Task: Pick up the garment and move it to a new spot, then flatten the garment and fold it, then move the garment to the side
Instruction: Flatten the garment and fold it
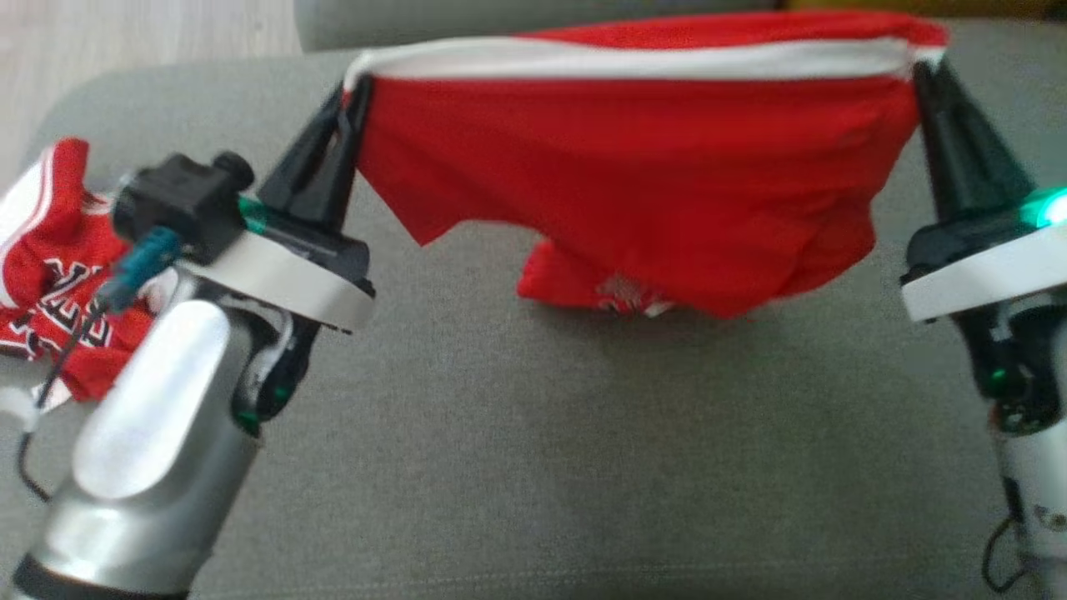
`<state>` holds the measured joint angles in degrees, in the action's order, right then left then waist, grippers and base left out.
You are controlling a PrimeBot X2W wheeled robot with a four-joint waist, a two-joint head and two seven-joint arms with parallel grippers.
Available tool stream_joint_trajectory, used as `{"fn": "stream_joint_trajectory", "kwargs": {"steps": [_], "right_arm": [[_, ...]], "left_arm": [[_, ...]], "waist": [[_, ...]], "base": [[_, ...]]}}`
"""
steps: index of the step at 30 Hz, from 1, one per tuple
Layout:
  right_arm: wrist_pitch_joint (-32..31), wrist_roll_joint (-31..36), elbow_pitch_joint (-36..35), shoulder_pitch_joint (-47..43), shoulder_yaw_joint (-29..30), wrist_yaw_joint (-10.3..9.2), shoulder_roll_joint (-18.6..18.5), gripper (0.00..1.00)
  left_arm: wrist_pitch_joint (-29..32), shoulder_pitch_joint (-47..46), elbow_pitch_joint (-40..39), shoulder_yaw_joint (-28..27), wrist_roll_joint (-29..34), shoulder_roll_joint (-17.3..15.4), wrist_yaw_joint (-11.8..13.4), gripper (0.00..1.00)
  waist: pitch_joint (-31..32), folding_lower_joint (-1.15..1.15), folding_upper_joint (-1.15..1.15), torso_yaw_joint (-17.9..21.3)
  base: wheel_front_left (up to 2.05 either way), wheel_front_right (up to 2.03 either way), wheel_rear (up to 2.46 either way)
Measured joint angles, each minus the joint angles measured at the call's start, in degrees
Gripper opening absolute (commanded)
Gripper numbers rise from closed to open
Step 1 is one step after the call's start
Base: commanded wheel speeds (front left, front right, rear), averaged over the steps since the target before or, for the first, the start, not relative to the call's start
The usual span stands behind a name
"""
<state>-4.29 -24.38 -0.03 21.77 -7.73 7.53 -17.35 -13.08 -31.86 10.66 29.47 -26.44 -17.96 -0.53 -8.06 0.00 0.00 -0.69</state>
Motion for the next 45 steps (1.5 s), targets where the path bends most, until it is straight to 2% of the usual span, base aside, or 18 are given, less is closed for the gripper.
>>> {"fn": "stream_joint_trajectory", "kwargs": {"steps": [6, 11, 17, 22, 23, 24, 25, 26, 29, 34, 40, 45], "right_arm": [[-4.3, 0.8, -10.7, -1.1, 4.6, 0.0, -1.0, 0.0], [-7.0, 0.7, -12.9, -5.0, 6.6, 0.0, -0.5, 0.0], [-8.3, 0.0, -12.1, -5.1, 7.4, 0.0, 0.7, 0.0], [-8.3, -2.5, -6.5, 3.0, 6.8, 0.0, 0.8, 0.0], [-8.3, -2.5, -6.5, 3.0, 6.8, 0.0, 0.8, 0.0], [-7.9, -3.0, -4.6, 6.1, 6.5, 0.0, 1.0, 0.0], [-6.6, -3.8, -0.7, 13.1, 5.8, 0.0, 1.3, 0.0], [-6.6, -3.8, -0.7, 13.1, 5.8, 0.0, 1.3, 0.0], [-4.1, -4.5, 6.1, 24.6, 3.9, 0.0, 1.9, 0.0], [3.6, -5.2, 21.3, 41.5, -0.8, 0.0, 3.9, 0.0], [13.8, -5.2, 39.8, 50.3, -7.6, 0.0, 6.4, 0.0], [16.4, -6.0, 52.3, 51.7, -14.0, 0.0, 9.2, 0.0]], "left_arm": [[6.0, -0.1, -12.8, -0.9, 1.2, -4.1, 2.7, 0.0], [9.3, 0.2, -17.9, -0.9, 1.2, -5.5, 3.8, 0.0], [9.9, 0.8, -17.6, -0.9, 0.4, -5.4, 4.0, 0.0], [7.3, -5.6, -10.4, -1.2, -0.9, -3.9, 1.0, 0.0], [7.3, -5.6, -10.4, -1.2, -0.9, -3.9, 1.0, 0.0], [6.7, -8.4, -8.1, -1.5, -0.9, -3.2, 0.2, 0.0], [5.4, -14.7, -3.3, -2.3, -0.9, -1.9, -1.2, 0.0], [5.4, -14.7, -3.3, -2.3, -0.9, -1.9, -1.2, 0.0], [2.8, -25.6, 4.9, -2.9, -0.5, -0.5, -2.7, 0.0], [-0.4, -40.1, 19.6, -4.2, 1.9, 2.1, -4.1, 0.0], [-1.4, -45.0, 35.3, -4.1, 4.4, 6.6, -3.9, 0.0], [-1.6, -45.0, 44.1, -4.4, 5.1, 10.4, -3.4, 0.0]], "waist": [[5.0, 0.0, 0.0, 0.0], [6.8, 0.0, 0.0, 0.3], [5.4, 0.0, 0.0, 0.2], [2.1, 0.0, 0.0, 0.1], [2.1, 0.0, 0.0, 0.1], [1.2, 0.0, 0.0, 0.1], [-0.7, 0.0, 0.0, 0.2], [-0.7, 0.0, 0.0, 0.2], [-4.0, 0.0, 0.0, 0.3], [-9.3, 0.02, 0.0, 0.8], [-13.2, 0.02, 0.0, 1.1], [-16.1, 0.02, 0.0, 0.9]], "base": [[0.0, 0.0, 0.0], [0.0, 0.0, 0.0], [0.0, 0.0, 0.0], [0.0, 0.0, 0.0], [0.0, 0.0, 0.0], [0.0, 0.0, 0.0], [0.0, 0.0, 0.0], [0.0, 0.0, 0.0], [0.0, 0.0, 0.0], [0.0, 0.0, 0.0], [0.0, 0.0, 0.0], [0.0, 0.0, 0.0]]}}
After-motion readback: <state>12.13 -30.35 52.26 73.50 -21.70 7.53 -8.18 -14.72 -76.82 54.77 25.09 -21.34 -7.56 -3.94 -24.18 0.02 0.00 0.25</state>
